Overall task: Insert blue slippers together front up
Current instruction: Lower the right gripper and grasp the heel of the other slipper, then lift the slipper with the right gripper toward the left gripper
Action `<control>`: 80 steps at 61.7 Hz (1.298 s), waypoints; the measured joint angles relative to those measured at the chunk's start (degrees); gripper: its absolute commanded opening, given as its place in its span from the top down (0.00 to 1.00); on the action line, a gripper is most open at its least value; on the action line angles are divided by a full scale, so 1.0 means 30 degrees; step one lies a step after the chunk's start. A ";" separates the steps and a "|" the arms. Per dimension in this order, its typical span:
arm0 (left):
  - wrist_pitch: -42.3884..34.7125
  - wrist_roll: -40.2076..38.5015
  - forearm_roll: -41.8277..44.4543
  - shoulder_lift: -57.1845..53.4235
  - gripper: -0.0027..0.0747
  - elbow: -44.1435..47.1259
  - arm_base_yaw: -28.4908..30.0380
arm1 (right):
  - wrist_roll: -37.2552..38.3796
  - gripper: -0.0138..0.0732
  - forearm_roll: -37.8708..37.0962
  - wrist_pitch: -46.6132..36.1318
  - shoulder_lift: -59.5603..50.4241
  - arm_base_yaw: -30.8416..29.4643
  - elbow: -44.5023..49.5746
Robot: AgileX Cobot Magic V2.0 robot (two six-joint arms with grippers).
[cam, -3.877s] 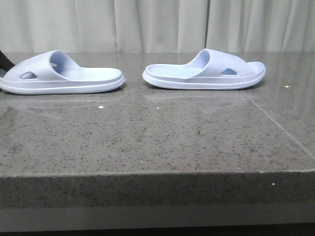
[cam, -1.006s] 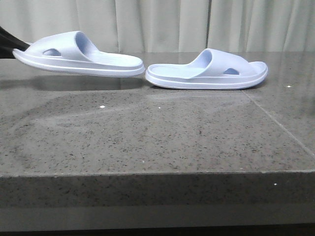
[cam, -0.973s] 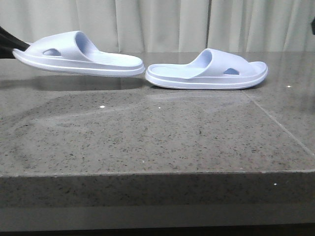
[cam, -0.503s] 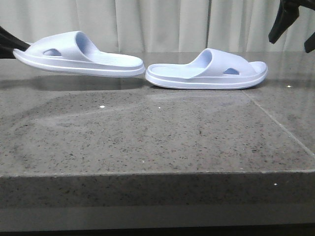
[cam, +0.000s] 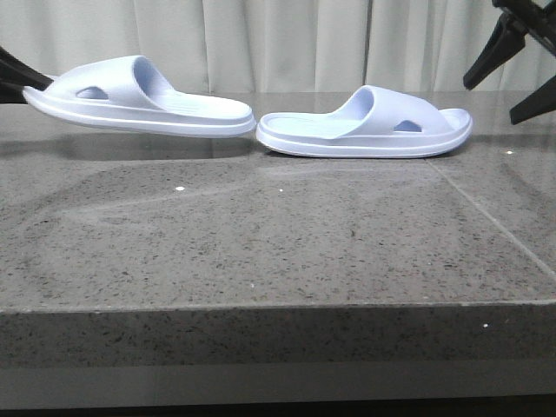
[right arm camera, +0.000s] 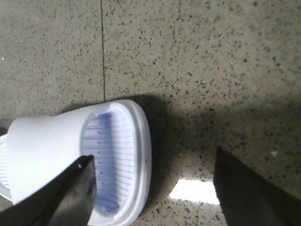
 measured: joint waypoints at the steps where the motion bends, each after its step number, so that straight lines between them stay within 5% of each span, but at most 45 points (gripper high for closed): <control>1: 0.0000 0.0000 0.0000 0.0000 0.99 0.0000 0.0000 | -0.0005 0.22 0.0054 0.0076 0.0090 0.0000 -0.0041; 29: 0.0000 0.0000 0.0121 0.0000 0.99 0.0000 0.0000 | -0.0333 0.22 0.1474 0.0168 0.1335 0.0040 -0.0250; 44: 0.0000 0.0000 0.0130 0.0000 0.99 0.0000 0.0000 | -0.0408 0.45 0.2085 -0.0066 0.1859 0.0726 -0.0421; 67: 0.0000 0.0000 0.0170 0.0000 0.99 0.0000 0.0000 | -0.0382 0.47 0.2085 0.0281 0.2022 0.1583 -0.0421; 80: 0.0000 0.0000 0.0203 0.0000 0.99 0.0000 0.0000 | -0.0382 0.90 0.2111 0.1139 0.2206 0.1788 -0.0421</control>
